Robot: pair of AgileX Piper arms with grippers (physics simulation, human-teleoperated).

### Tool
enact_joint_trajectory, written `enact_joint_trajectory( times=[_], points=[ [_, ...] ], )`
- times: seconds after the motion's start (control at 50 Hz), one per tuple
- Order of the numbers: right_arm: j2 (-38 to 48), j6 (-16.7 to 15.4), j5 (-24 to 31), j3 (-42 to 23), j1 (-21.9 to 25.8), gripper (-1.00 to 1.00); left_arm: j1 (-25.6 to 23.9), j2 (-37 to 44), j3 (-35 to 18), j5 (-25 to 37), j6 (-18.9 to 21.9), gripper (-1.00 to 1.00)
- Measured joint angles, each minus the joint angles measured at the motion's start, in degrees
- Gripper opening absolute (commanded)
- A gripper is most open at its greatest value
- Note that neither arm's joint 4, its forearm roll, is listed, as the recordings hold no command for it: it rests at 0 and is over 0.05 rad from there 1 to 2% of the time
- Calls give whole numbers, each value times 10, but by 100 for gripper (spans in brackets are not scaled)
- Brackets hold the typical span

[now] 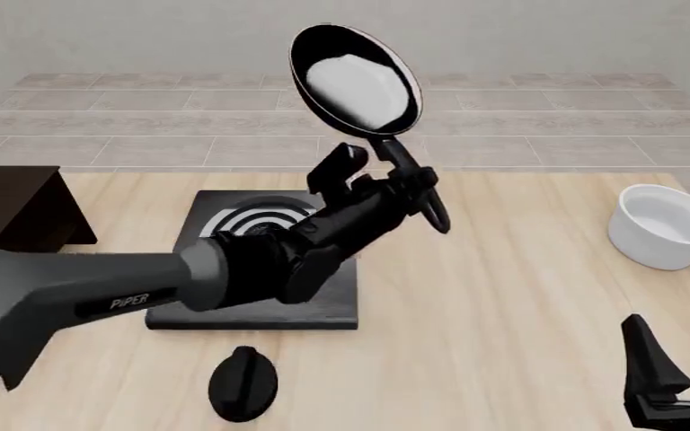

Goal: Put the frying pan on top of the cabinet.

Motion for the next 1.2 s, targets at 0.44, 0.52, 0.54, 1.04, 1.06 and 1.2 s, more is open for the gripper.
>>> enact_joint_trajectory(
  times=[0.44,0.52,0.54,1.04,1.06,1.2],
  points=[
    [-10,-7,11,-1,4,100,99,-141,100,-23,-7,-100],
    [-12,-8,13,0,4,100,122,-162,118,-27,-9,-100],
    [-12,-8,13,0,4,100,127,-167,122,-28,-10,-100],
    [-9,-14,22,-13,7,100,234,-300,225,-59,-31,-100],
    [-8,-14,21,-13,7,100,238,-304,230,-61,-34,-100],
    [-4,-15,15,-11,8,100,268,-330,262,-74,-55,-100]
  ],
)
